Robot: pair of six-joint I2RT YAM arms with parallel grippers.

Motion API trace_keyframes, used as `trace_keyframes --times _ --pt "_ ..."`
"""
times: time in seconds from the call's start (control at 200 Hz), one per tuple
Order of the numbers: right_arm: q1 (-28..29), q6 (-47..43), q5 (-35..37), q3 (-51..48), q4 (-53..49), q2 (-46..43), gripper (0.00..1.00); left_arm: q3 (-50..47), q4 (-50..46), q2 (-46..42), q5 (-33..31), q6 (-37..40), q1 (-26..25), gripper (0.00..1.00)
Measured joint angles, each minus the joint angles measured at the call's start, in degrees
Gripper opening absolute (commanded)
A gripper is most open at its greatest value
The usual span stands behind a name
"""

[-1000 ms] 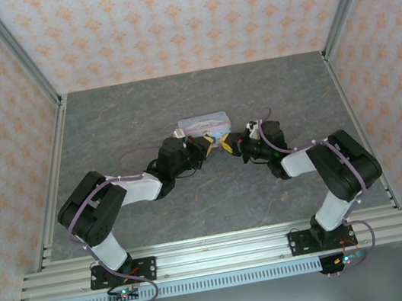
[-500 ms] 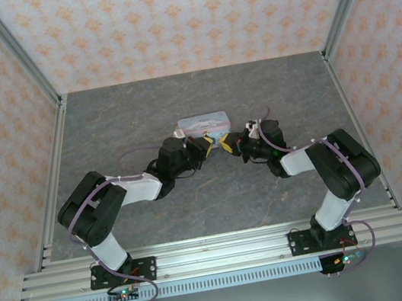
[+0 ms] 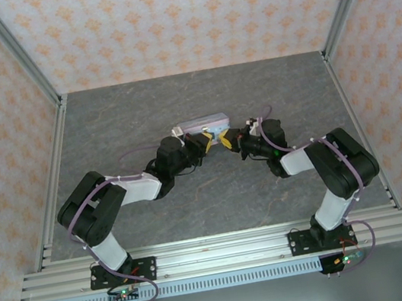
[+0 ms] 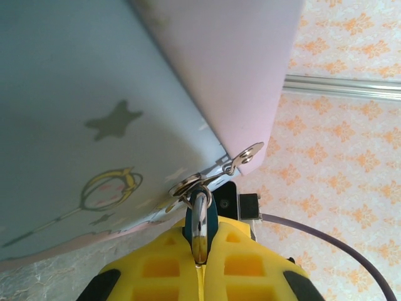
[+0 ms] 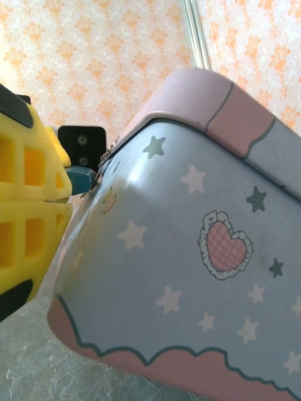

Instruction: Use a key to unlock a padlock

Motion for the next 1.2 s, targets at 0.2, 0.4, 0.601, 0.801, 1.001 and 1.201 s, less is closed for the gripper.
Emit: trace_keyframes --times 0.2,0.4,0.601,0.801,1.001,1.201 --pt "-0.11 -2.29 0.22 0.22 -2.32 -1.66 0.00 0.00 0.72 0.00 0.22 -1.27 0.00 0.00" --pt "-0.11 -4.70 0.20 0.94 -4.42 -1.95 0.00 0.00 0.55 0.00 0.22 -1.25 0.00 0.00" --pt "-0.20 -7.74 0.11 2.38 -9.20 -2.93 0.00 0.00 -0.17 0.00 0.09 -0.98 0.00 0.00" --pt "-0.20 -11.56 0.11 3.52 -14.91 -4.70 0.00 0.00 -0.92 0.00 0.50 -0.57 0.00 0.00" --pt "-0.20 -17.49 0.20 4.76 -21.07 -6.73 0.00 0.00 -1.31 0.00 1.27 -0.57 -0.02 0.00" --pt "-0.22 -20.26 0.37 4.94 -22.88 -7.52 0.00 0.09 -1.38 0.00 1.97 -0.57 -0.02 0.00"
